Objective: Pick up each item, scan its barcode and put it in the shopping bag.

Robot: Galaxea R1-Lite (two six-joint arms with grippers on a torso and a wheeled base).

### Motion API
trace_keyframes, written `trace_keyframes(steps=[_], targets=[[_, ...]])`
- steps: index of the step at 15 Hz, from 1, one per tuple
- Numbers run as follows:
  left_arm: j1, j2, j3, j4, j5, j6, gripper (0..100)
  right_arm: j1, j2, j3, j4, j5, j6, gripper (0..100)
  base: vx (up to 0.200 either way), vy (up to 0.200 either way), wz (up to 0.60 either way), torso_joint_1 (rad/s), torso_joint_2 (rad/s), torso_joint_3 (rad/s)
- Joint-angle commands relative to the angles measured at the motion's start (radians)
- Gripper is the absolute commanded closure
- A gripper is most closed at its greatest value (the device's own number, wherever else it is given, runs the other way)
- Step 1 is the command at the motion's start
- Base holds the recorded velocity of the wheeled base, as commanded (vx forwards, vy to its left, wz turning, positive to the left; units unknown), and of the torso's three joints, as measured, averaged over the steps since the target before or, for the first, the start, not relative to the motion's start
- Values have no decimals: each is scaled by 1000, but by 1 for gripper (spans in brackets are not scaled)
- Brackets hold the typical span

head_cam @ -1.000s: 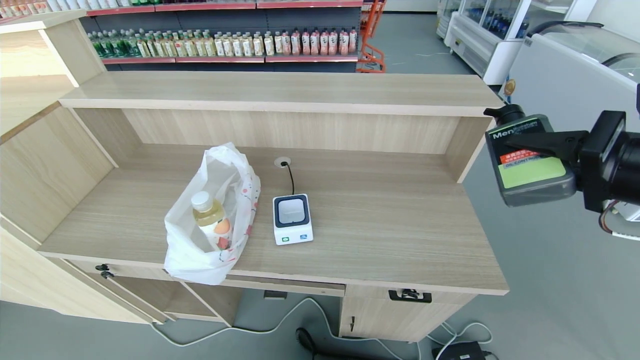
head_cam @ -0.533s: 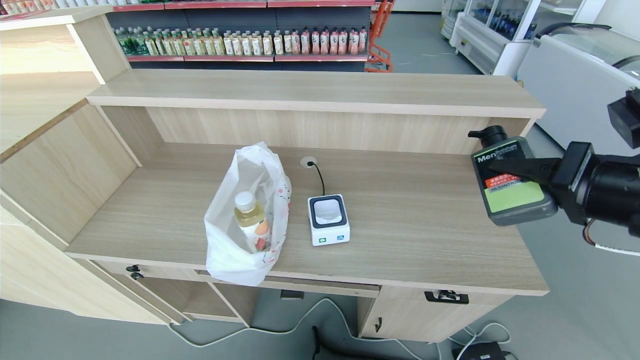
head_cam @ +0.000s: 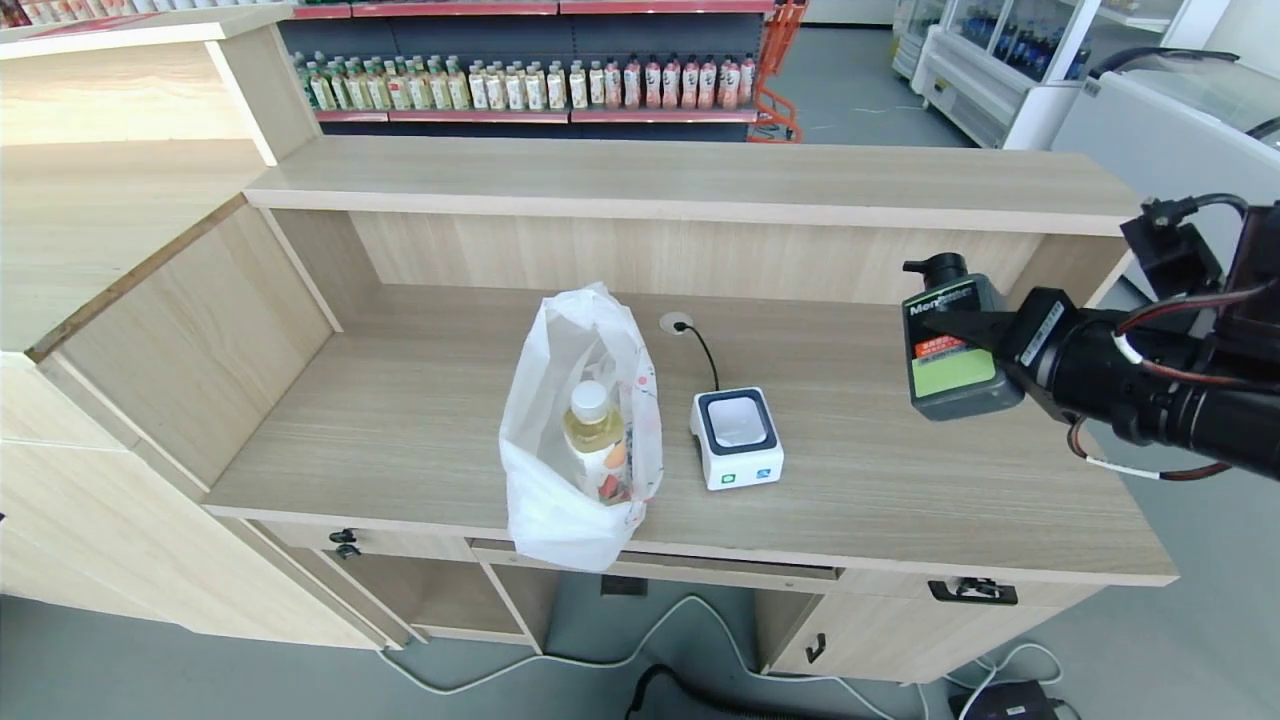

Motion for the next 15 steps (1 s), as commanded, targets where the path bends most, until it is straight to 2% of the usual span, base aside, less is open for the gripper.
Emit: trace_keyframes(steps=[1, 3, 8, 15], targets=[[0, 0, 0, -1, 0, 0, 100, -4, 157, 12, -104, 1, -28, 100, 0, 0, 0, 0, 0, 0], [0, 0, 0, 1, 0, -2, 100, -20, 230, 6, -193, 19, -52, 100, 0, 0, 0, 0, 0, 0], [0, 0, 0, 1, 0, -5, 100, -44, 378, -43, -313, 150, -151, 100, 0, 0, 0, 0, 0, 0], [0, 0, 0, 1, 0, -2, 100, -47, 516, -164, -333, 182, -206, 100, 0, 0, 0, 0, 0, 0]])
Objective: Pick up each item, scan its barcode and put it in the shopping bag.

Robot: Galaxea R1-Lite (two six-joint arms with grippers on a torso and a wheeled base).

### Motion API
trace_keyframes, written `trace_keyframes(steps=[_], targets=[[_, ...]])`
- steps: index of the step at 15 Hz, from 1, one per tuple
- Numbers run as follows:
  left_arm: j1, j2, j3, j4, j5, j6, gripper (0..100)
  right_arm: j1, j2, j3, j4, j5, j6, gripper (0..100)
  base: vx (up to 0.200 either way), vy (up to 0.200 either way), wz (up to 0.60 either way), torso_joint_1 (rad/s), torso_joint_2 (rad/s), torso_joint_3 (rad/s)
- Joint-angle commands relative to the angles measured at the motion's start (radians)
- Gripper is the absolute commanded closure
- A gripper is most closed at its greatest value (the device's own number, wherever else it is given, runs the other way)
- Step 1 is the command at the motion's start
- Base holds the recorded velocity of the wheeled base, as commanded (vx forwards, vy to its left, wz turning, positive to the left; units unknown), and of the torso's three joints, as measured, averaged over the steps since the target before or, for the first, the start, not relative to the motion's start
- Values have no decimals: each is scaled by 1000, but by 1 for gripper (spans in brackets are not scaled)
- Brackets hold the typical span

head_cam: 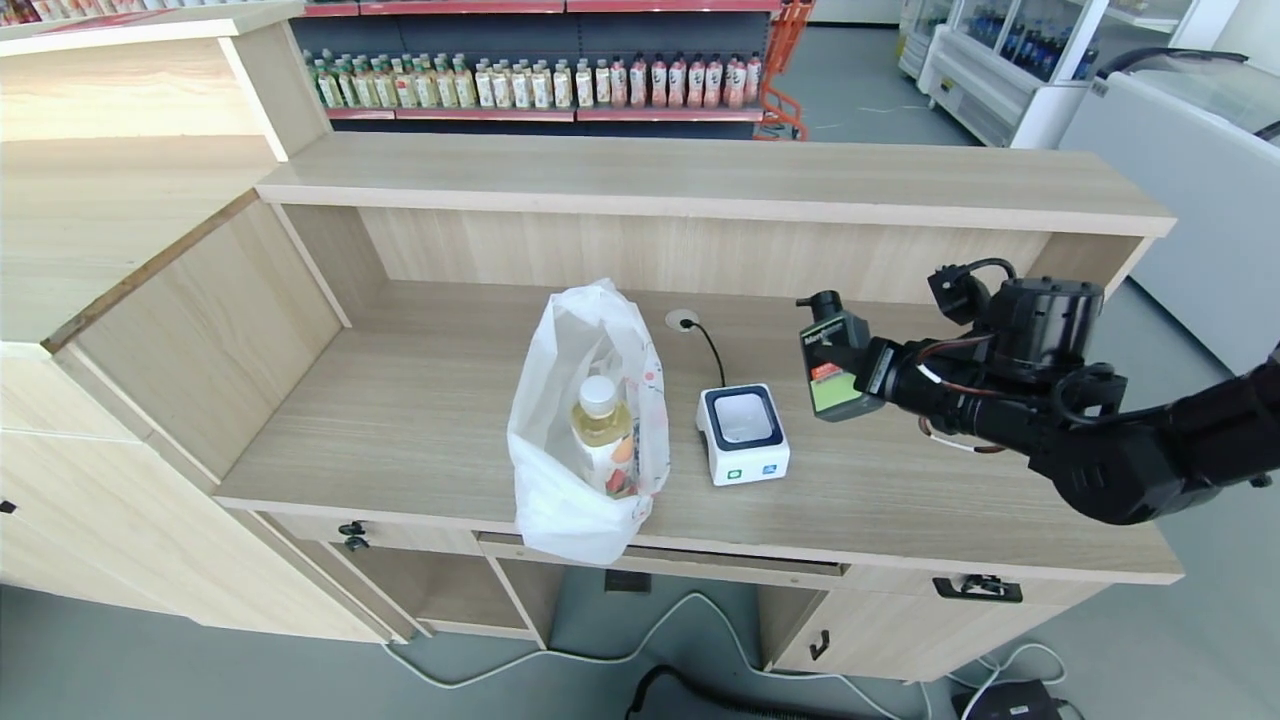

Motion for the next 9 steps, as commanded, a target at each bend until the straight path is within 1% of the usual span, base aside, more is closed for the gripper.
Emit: trace_keyframes(steps=[1, 9], targets=[[1, 0, 0, 0, 0, -2, 100, -1, 52, -26, -1, 5, -5, 100, 0, 0, 0, 0, 0, 0], [1, 0, 0, 0, 0, 1, 100, 0, 121, -92, -1, 14, -5, 100, 0, 0, 0, 0, 0, 0]])
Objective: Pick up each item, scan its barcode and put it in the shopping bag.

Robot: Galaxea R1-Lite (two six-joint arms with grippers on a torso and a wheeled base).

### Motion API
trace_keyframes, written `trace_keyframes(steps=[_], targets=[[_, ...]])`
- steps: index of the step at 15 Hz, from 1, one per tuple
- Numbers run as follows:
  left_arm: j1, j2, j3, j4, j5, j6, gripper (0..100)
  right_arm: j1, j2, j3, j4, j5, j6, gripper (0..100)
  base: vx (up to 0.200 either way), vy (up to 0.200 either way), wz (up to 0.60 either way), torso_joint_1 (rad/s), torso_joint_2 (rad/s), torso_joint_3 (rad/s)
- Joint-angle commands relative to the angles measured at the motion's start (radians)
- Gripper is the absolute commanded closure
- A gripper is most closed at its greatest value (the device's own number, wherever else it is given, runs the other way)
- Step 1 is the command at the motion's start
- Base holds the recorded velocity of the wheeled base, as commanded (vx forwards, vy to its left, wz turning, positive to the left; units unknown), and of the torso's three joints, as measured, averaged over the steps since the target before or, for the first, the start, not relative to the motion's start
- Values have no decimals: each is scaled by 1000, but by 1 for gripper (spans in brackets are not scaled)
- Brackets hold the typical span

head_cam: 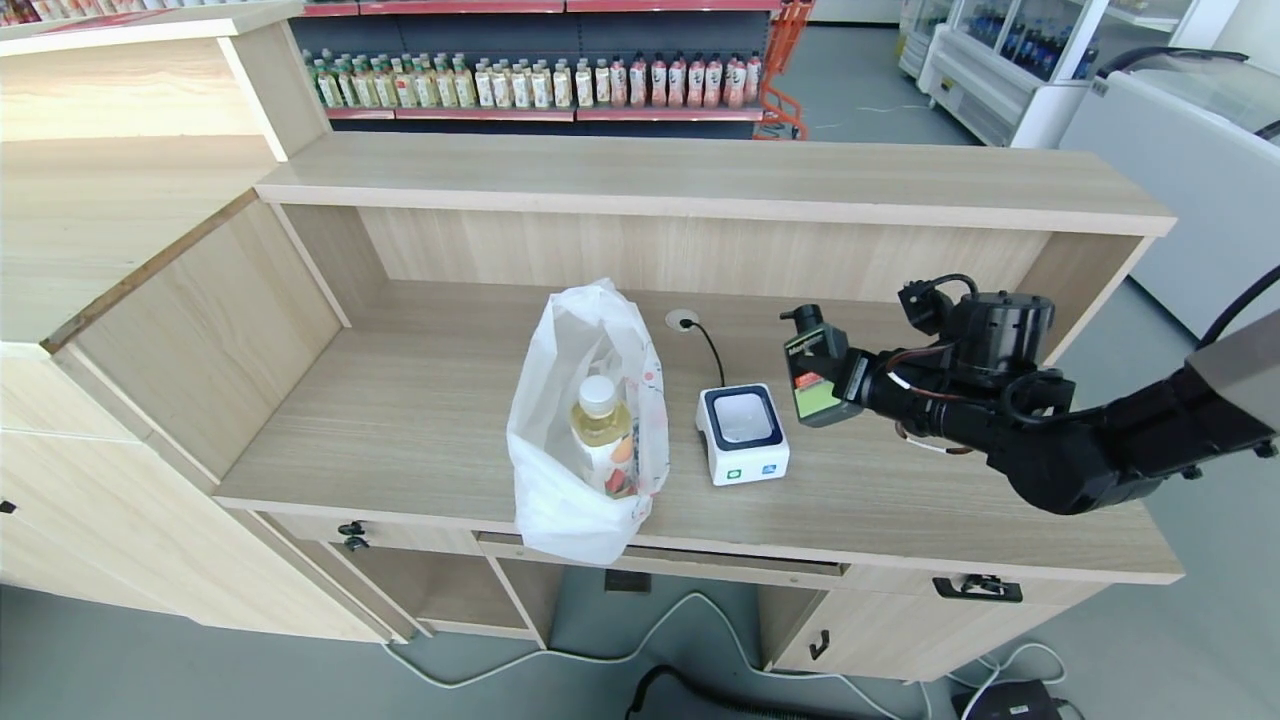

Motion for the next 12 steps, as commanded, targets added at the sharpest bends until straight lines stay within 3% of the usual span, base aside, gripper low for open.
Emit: trace_keyframes(steps=[1, 4, 12], targets=[[0, 0, 0, 0, 0, 0, 100, 0, 29, -25, 0, 3, 0, 100, 0, 0, 0, 0, 0, 0], [0, 0, 0, 0, 0, 0, 100, 0, 68, -94, 5, 5, 0, 100, 0, 0, 0, 0, 0, 0], [0, 0, 0, 0, 0, 0, 100, 30, 115, -100, -1, 8, 2, 100, 0, 0, 0, 0, 0, 0]])
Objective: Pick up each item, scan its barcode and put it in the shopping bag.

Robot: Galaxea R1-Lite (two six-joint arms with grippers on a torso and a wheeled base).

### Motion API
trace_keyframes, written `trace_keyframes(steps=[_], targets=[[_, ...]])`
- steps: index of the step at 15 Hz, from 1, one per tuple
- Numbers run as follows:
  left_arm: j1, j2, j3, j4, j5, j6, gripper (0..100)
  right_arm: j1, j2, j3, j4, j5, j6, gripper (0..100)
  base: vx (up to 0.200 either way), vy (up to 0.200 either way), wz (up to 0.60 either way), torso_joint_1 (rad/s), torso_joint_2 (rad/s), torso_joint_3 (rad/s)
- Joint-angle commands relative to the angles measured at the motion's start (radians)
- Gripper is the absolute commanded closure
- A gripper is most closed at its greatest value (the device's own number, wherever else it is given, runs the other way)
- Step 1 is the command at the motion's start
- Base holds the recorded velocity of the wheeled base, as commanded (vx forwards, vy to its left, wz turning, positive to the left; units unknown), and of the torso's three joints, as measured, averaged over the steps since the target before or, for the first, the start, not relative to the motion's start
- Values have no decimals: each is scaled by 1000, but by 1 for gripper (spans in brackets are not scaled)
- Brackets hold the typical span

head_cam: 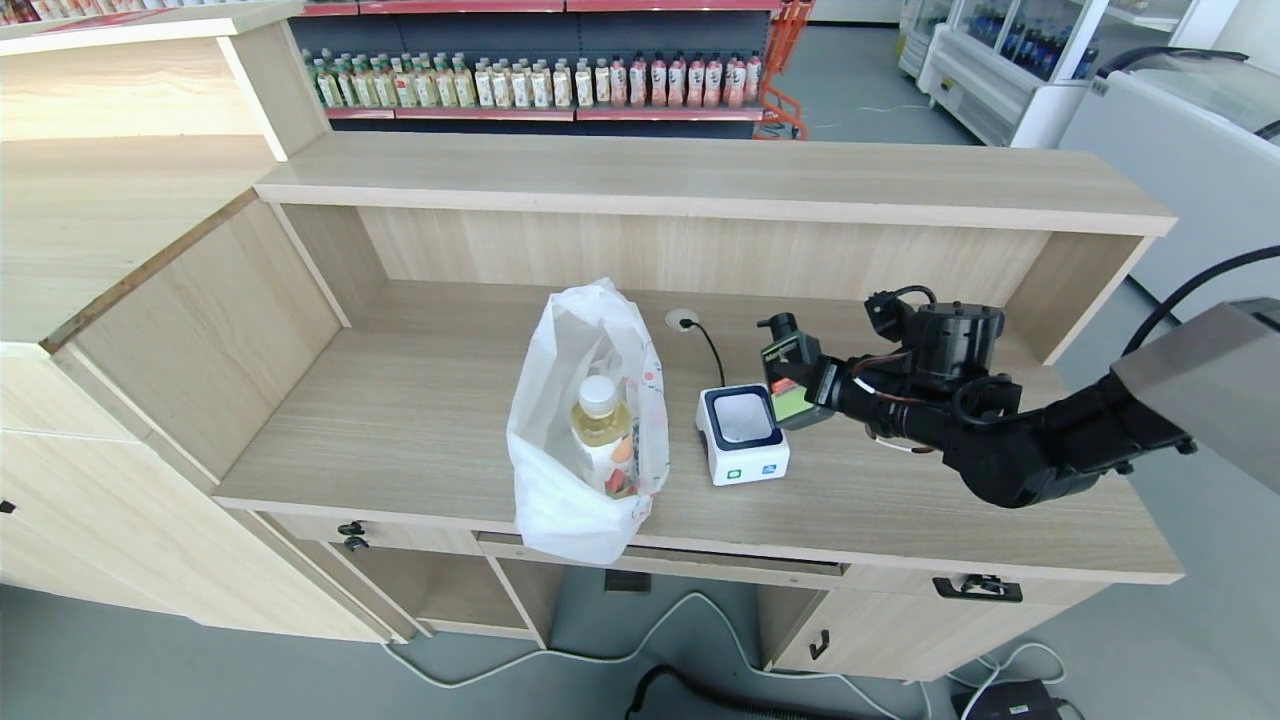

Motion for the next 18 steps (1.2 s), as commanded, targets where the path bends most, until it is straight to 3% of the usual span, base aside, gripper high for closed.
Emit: trace_keyframes(steps=[1, 18], targets=[[0, 0, 0, 0, 0, 0, 100, 5, 15, -4, -3, 7, 0, 100, 0, 0, 0, 0, 0, 0], [0, 0, 0, 0, 0, 0, 100, 85, 182, -200, -13, 5, 34, 100, 0, 0, 0, 0, 0, 0]])
